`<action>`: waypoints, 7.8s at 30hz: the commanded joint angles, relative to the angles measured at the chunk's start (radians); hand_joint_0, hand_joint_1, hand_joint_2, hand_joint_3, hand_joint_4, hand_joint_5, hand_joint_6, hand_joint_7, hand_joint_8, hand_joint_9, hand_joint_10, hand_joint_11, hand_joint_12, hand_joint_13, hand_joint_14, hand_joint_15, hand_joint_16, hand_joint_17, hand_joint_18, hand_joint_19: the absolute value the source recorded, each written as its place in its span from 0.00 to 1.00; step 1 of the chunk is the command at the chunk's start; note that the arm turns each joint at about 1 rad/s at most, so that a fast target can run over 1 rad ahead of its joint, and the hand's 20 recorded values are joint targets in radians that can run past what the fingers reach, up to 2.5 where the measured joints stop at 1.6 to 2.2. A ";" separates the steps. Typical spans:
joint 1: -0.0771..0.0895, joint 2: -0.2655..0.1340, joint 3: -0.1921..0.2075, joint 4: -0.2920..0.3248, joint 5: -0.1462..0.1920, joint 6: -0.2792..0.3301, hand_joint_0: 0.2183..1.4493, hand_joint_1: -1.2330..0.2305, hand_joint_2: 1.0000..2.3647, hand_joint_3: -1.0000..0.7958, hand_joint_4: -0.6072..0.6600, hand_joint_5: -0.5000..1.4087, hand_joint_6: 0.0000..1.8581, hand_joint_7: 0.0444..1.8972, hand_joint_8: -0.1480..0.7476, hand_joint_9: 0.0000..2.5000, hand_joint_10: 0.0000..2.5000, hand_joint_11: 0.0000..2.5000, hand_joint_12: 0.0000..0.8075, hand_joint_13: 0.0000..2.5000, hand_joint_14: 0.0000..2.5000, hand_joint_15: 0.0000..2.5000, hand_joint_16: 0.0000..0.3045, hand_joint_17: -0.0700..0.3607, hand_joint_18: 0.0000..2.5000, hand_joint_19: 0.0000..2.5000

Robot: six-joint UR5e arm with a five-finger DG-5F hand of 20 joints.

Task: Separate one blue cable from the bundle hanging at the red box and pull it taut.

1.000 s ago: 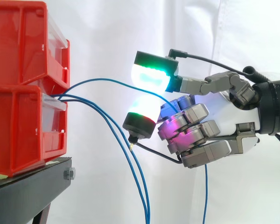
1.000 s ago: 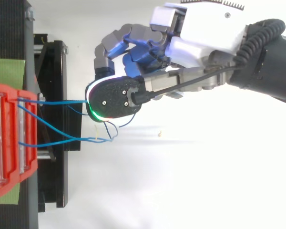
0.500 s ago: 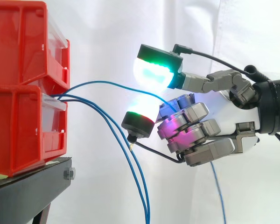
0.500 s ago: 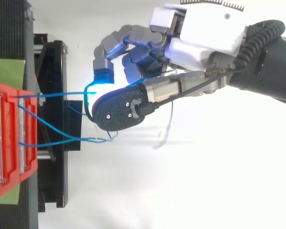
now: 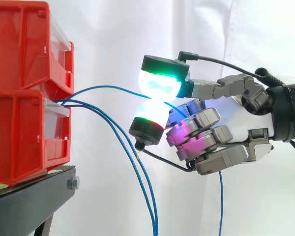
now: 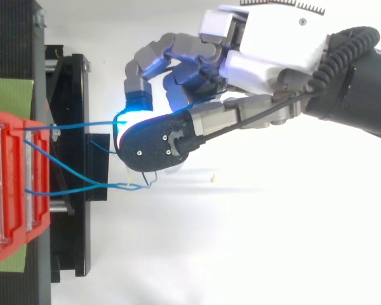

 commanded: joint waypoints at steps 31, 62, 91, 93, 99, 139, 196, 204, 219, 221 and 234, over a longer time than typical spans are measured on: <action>-0.008 -0.002 0.000 0.049 0.017 -0.084 0.25 0.54 0.00 0.28 0.68 0.15 0.49 0.56 0.59 0.30 0.98 0.53 0.49 0.37 1.00 0.55 0.15 0.40 0.61 0.83; -0.002 -0.008 -0.002 0.083 0.072 -0.123 0.29 0.57 0.00 0.28 0.65 0.16 0.48 0.58 0.56 0.32 0.91 0.55 0.46 0.36 1.00 0.56 0.14 0.38 0.58 0.87; 0.007 -0.008 0.000 0.086 0.089 -0.118 0.29 0.52 0.00 0.28 0.67 0.16 0.48 0.59 0.57 0.33 0.91 0.57 0.48 0.38 1.00 0.57 0.14 0.39 0.60 0.88; 0.009 -0.008 0.000 0.086 0.092 -0.118 0.30 0.48 0.00 0.28 0.67 0.16 0.48 0.59 0.57 0.33 0.90 0.57 0.48 0.38 1.00 0.58 0.14 0.38 0.60 0.88; 0.009 -0.008 0.000 0.086 0.098 -0.118 0.34 0.38 0.01 0.32 0.67 0.16 0.48 0.61 0.56 0.33 0.89 0.58 0.47 0.38 1.00 0.58 0.13 0.38 0.59 0.87; 0.012 -0.008 -0.002 0.087 0.098 -0.117 0.37 0.35 0.02 0.53 0.58 0.17 0.50 0.69 0.56 0.33 0.88 0.60 0.49 0.37 1.00 0.60 0.14 0.38 0.58 0.87; 0.015 -0.006 -0.153 0.238 0.083 -0.130 0.40 0.39 0.02 0.47 0.60 0.15 0.51 0.65 0.59 0.27 1.00 0.56 0.51 0.34 1.00 0.58 0.14 0.39 0.57 0.86; 0.015 -0.008 -0.153 0.238 0.083 -0.130 0.40 0.39 0.02 0.47 0.60 0.15 0.51 0.65 0.60 0.27 1.00 0.57 0.51 0.34 1.00 0.58 0.14 0.39 0.57 0.86; 0.015 -0.006 -0.153 0.238 0.083 -0.130 0.40 0.39 0.02 0.47 0.60 0.15 0.51 0.65 0.60 0.27 1.00 0.58 0.51 0.34 1.00 0.58 0.14 0.39 0.58 0.86; 0.015 -0.006 -0.153 0.238 0.083 -0.130 0.40 0.39 0.02 0.47 0.60 0.15 0.51 0.65 0.59 0.27 1.00 0.57 0.51 0.34 1.00 0.59 0.14 0.39 0.58 0.86; 0.015 -0.008 -0.152 0.238 0.083 -0.130 0.40 0.39 0.02 0.48 0.59 0.15 0.51 0.65 0.59 0.27 1.00 0.58 0.51 0.34 1.00 0.59 0.14 0.39 0.58 0.87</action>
